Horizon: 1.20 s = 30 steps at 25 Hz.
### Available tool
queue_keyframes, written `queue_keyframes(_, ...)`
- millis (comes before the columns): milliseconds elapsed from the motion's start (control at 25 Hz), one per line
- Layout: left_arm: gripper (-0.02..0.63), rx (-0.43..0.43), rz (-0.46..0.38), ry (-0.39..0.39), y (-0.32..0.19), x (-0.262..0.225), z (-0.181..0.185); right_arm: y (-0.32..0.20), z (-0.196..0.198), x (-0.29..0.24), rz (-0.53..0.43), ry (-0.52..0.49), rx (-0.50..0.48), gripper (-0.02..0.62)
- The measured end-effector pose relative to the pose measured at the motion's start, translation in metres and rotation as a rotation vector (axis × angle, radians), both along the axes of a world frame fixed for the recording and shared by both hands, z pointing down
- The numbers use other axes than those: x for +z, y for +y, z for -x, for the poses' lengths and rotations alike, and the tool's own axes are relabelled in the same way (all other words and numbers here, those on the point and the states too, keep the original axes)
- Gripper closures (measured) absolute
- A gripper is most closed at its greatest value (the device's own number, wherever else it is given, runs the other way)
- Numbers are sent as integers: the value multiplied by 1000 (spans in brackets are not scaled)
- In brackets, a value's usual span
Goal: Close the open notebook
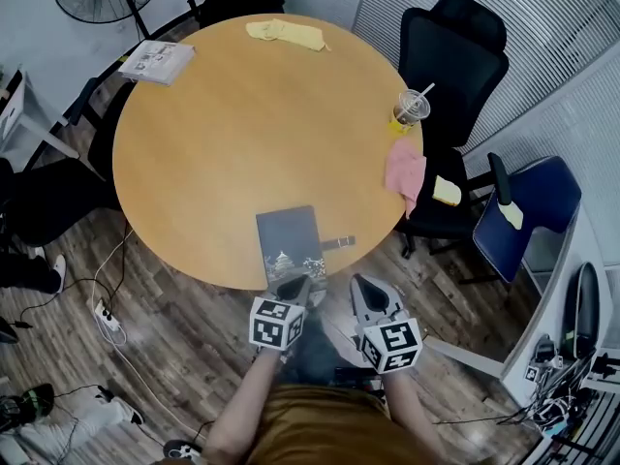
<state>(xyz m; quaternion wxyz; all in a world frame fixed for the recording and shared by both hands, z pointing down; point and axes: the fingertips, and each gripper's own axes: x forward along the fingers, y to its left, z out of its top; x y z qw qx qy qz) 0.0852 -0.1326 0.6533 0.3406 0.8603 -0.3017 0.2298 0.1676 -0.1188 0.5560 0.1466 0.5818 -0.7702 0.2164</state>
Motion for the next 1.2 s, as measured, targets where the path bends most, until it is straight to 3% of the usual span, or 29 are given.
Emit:
queue_keyframes(200,583,-81,14,121,0,-26,17,6,5,-11,-33,-15,11,583)
queue_keyframes(520,583,-144,-154,124,-1,-76,58,18,20,-46,-139,0,47,583)
queue_keyframes(920,583,-175,-331,167,12,-152,90,34,54,-94,-243,-42,21,583)
queue_keyframes(1200,583,-240,-445,194,22,-196,114,52,61,-118,-303,-35,16,583)
